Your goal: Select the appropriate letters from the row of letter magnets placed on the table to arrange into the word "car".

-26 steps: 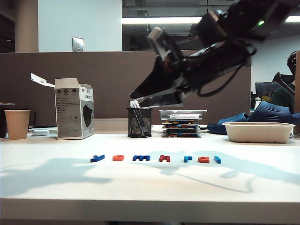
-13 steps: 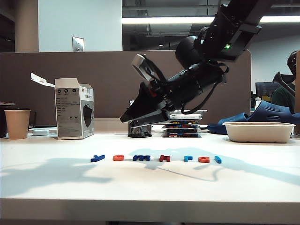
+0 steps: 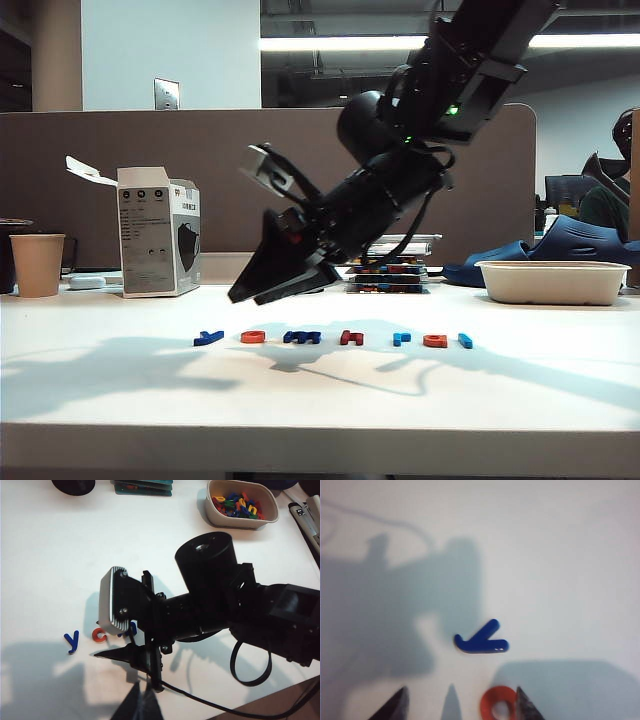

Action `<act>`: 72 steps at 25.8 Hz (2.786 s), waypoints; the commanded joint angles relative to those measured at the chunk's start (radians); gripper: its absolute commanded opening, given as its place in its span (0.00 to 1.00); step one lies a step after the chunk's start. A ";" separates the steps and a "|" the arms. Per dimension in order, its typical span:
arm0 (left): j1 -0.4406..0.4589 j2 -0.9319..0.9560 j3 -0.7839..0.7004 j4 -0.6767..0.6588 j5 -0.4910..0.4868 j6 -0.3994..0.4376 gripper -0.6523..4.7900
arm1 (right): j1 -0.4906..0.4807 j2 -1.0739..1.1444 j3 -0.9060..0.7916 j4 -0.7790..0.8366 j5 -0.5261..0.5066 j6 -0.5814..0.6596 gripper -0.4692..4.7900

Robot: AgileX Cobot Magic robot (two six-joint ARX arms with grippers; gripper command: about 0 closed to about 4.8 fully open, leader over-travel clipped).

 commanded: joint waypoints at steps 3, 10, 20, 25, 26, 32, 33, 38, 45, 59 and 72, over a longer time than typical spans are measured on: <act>-0.001 -0.003 0.006 0.006 -0.003 0.004 0.11 | 0.019 0.008 0.007 0.002 0.094 -0.005 0.61; -0.001 -0.003 0.006 0.007 -0.003 0.004 0.11 | 0.017 0.022 0.007 0.002 0.112 -0.042 0.61; -0.001 -0.003 0.006 0.006 -0.003 0.004 0.11 | 0.017 0.042 0.024 -0.026 0.079 -0.079 0.61; -0.001 -0.003 0.006 0.007 -0.003 0.004 0.11 | 0.017 0.087 0.097 -0.108 0.080 -0.082 0.61; -0.001 -0.003 0.006 0.007 -0.003 0.004 0.11 | 0.018 0.092 0.106 -0.113 0.080 -0.084 0.61; -0.001 -0.003 0.006 0.007 -0.003 0.004 0.11 | 0.018 0.092 0.109 -0.147 0.090 -0.102 0.61; -0.001 -0.003 0.006 0.007 -0.003 0.004 0.11 | 0.018 0.092 0.109 -0.165 0.090 -0.120 0.60; -0.001 -0.003 0.006 0.007 -0.003 0.004 0.11 | 0.023 0.092 0.108 -0.204 0.139 -0.182 0.57; -0.001 -0.003 0.006 0.007 -0.003 0.004 0.11 | 0.023 0.092 0.108 -0.208 0.156 -0.190 0.57; -0.001 -0.003 0.006 0.007 -0.003 0.004 0.11 | 0.053 0.095 0.108 -0.226 0.244 -0.232 0.57; -0.001 -0.003 0.006 0.007 -0.003 0.004 0.11 | 0.053 0.095 0.108 -0.267 0.248 -0.233 0.37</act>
